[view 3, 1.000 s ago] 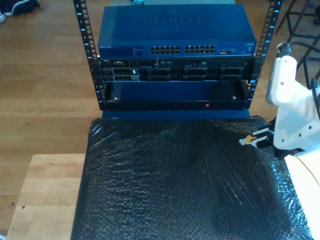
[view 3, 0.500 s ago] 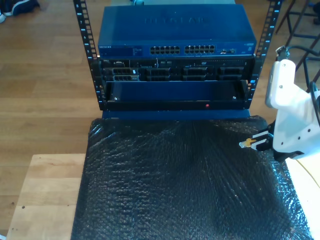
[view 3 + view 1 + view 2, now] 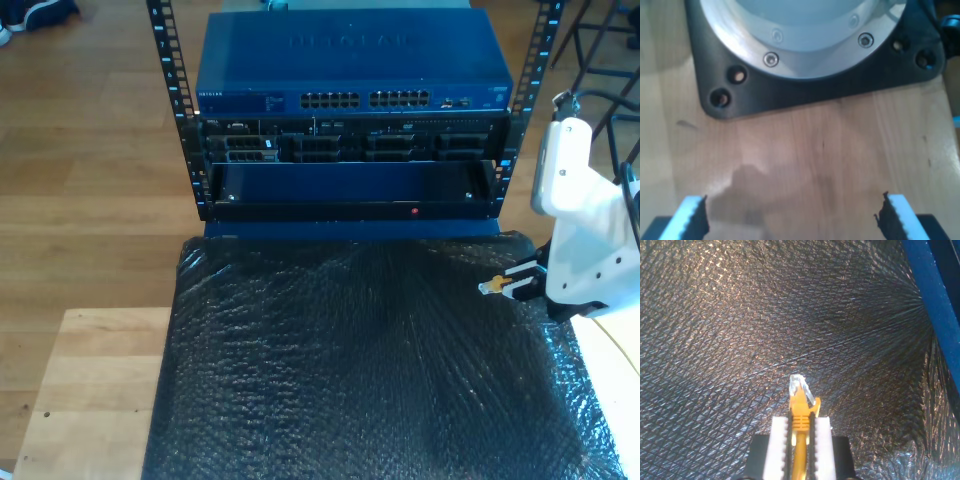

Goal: Grab the cable and plug it in

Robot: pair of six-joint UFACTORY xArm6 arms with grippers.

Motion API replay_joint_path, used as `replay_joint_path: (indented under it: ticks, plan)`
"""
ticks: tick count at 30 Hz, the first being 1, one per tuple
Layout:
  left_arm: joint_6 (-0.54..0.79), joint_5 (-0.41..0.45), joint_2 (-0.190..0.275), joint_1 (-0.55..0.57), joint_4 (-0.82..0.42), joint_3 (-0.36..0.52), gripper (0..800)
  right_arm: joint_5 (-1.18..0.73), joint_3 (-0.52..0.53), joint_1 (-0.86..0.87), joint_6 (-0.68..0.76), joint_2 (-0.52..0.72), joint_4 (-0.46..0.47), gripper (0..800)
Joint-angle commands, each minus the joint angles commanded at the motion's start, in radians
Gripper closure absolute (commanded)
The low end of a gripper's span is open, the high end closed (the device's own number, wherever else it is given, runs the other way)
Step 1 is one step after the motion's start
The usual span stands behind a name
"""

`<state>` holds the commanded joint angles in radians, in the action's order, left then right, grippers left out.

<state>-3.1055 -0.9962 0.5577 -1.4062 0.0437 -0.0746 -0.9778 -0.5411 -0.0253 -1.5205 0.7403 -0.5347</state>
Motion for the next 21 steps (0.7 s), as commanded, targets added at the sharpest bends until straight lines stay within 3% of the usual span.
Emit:
replay_joint_path:
  ticks: [15, 21]
  plan:
    - [0.008, 0.0, -0.003, -0.011, 0.005, 0.0, 1, 0.152, -0.006, -0.008, -0.002, 0.003, -0.002, 798]
    - [0.008, 0.0, -0.003, -0.012, 0.005, 0.0, 1, 0.307, 0.006, -0.025, 0.0, 0.002, -0.005, 798]
